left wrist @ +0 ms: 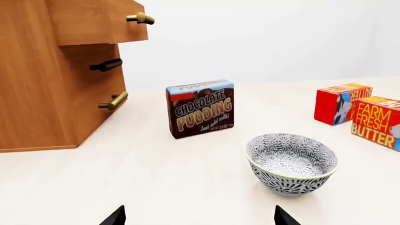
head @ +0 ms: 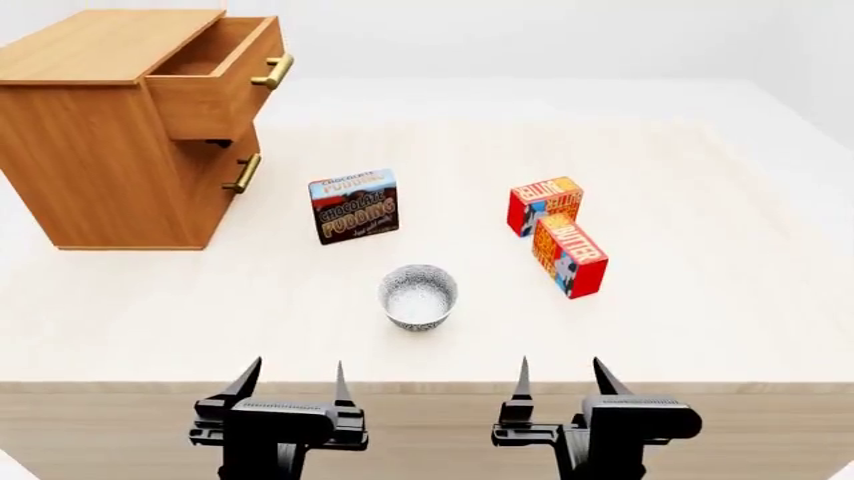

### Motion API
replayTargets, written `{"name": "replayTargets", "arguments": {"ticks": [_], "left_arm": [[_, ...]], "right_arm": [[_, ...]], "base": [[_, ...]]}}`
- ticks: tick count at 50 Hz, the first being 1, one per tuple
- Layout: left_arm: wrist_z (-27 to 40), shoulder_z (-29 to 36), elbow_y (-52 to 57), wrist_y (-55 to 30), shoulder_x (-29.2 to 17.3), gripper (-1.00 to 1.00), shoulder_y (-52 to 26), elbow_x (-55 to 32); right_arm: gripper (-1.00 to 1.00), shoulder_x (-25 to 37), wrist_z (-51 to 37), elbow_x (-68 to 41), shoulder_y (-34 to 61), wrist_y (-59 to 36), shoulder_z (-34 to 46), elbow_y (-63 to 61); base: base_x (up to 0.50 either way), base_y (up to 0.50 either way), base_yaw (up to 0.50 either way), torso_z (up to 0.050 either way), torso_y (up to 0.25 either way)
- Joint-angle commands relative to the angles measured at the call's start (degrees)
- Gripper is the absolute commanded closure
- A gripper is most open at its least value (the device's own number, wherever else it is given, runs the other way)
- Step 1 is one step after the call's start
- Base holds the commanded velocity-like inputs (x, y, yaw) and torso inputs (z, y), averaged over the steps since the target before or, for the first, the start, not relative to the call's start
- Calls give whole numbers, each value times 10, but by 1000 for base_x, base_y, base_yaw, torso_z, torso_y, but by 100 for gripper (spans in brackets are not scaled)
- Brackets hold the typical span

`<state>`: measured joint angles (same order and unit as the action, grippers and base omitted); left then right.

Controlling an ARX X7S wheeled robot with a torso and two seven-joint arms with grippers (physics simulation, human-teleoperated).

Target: Put the bowl in the top drawer of the cabinet.

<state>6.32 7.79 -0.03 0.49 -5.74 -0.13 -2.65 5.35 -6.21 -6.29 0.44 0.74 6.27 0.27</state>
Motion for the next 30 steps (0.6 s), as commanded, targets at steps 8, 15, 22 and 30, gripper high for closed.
{"name": "replayTargets", "arguments": {"ticks": [8,15,22,30], "left_arm": [[15,11,-1,7,-9,-100,0,-9],[19,16,-2,9,-13,-100,-1,-9],[33,19,-1,2,-15,-100,-3,-2],[59,12,78,-12,-25,-100,10,11]], "right_arm": [[-100,12,-13,-6,0,4,15,-1],[-100,14,-17,-14,0,3,16,-2],[-100,16,-25,-17,1,5,17,-1],[-100,24,-49,-24,-10,-13,5,-80]], "base": [[0,472,0,6,0],[0,286,0,0,0],[0,0,0,0,0],[0,0,0,0,0]]}}
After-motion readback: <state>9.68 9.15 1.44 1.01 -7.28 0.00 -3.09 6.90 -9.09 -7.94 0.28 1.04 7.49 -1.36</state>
